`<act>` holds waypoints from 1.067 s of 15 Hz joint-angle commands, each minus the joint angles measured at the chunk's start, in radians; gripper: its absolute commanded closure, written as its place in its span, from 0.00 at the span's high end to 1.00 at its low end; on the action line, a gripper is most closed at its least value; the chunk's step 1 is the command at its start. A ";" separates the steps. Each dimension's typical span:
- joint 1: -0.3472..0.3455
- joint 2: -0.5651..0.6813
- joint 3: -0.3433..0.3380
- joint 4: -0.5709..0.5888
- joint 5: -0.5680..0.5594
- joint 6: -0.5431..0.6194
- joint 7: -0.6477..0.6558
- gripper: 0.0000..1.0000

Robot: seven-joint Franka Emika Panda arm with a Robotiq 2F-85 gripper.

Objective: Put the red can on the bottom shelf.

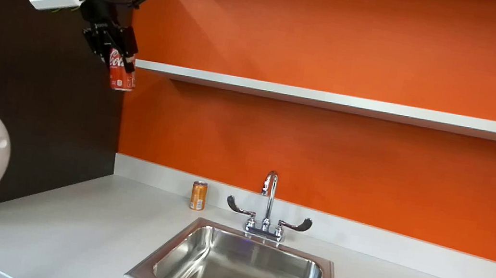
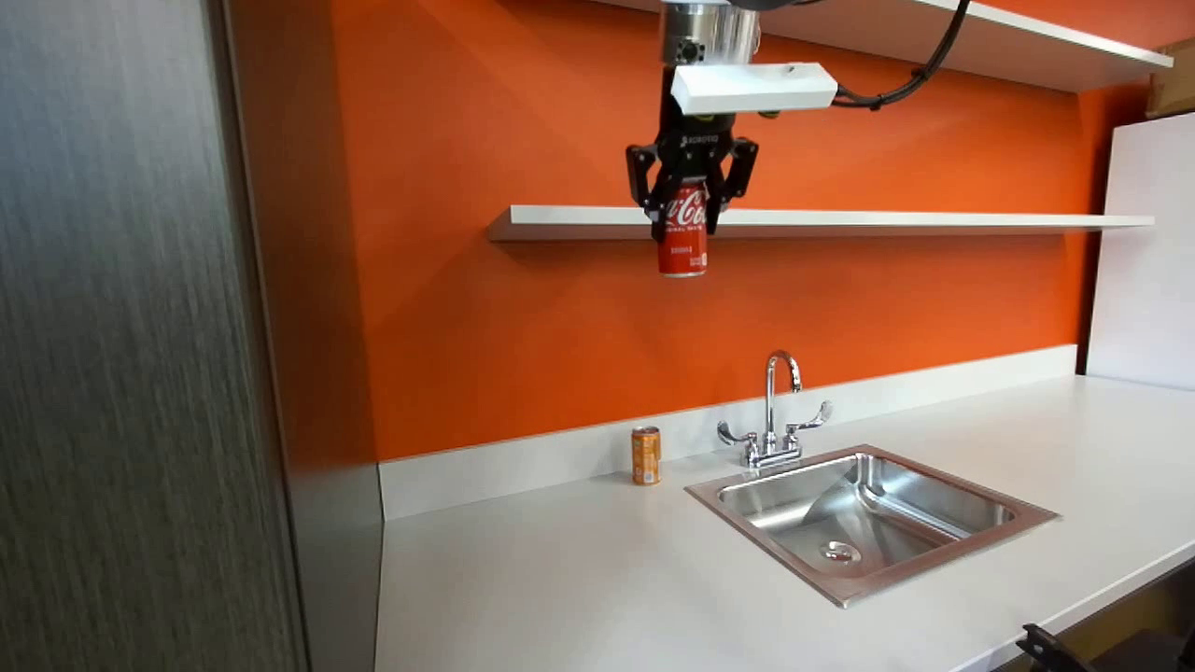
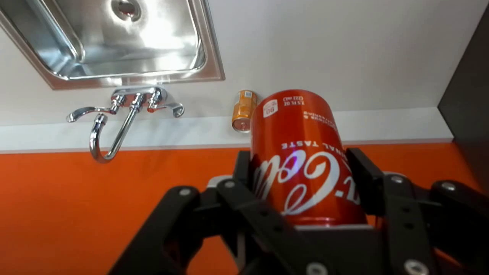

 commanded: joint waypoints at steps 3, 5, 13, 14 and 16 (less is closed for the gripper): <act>-0.104 0.057 0.073 0.213 -0.047 -0.027 0.002 0.39; -0.134 0.096 0.088 0.290 -0.067 -0.025 0.012 0.39; -0.187 0.313 0.109 0.563 -0.180 -0.034 0.057 0.39; -0.183 0.343 0.106 0.592 -0.196 -0.033 0.064 0.39; -0.167 0.400 0.097 0.646 -0.224 -0.040 0.076 0.39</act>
